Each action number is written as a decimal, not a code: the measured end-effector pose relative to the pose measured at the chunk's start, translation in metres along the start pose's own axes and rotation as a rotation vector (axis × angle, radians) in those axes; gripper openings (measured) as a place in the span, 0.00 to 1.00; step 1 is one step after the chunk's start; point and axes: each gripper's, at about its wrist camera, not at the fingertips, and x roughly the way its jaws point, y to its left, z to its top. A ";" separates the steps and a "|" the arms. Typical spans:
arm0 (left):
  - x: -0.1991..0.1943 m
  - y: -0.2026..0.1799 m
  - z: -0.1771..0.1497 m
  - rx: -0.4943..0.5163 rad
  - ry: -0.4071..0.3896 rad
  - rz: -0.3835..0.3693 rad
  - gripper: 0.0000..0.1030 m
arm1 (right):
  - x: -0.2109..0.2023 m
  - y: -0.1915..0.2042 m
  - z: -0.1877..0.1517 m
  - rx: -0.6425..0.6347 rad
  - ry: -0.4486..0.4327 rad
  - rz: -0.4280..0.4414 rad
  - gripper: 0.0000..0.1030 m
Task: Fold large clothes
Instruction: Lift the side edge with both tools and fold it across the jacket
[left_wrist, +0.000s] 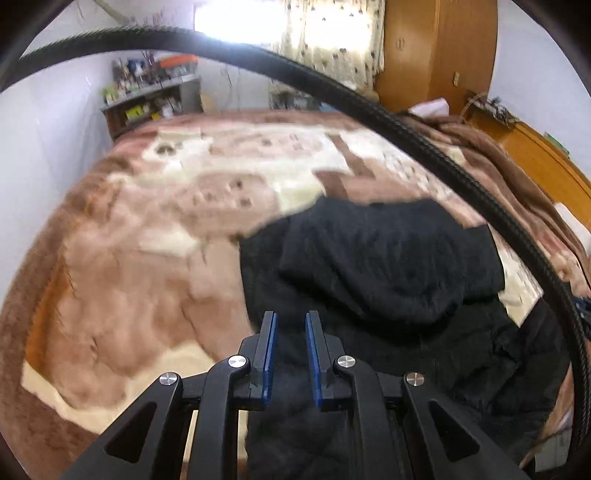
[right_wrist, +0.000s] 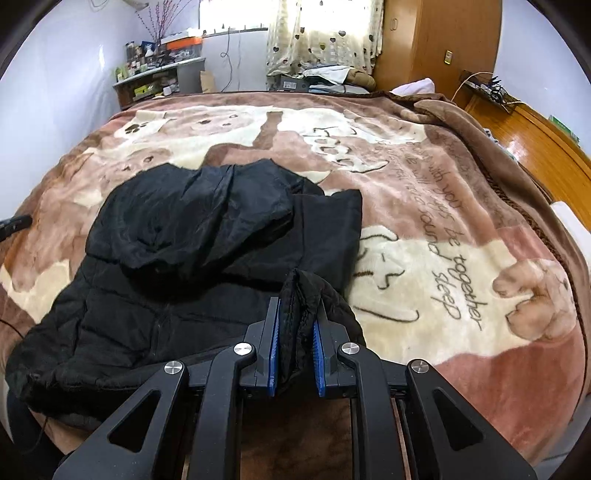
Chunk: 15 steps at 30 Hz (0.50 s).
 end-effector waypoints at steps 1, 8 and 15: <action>0.005 0.001 -0.011 0.006 0.027 -0.004 0.16 | 0.000 0.000 -0.002 0.001 0.000 0.000 0.15; 0.018 0.019 -0.093 0.009 0.220 -0.040 0.49 | -0.007 0.000 -0.004 -0.009 0.005 -0.009 0.15; 0.004 0.031 -0.147 -0.101 0.332 -0.214 0.82 | -0.015 0.003 -0.014 -0.001 0.000 -0.007 0.15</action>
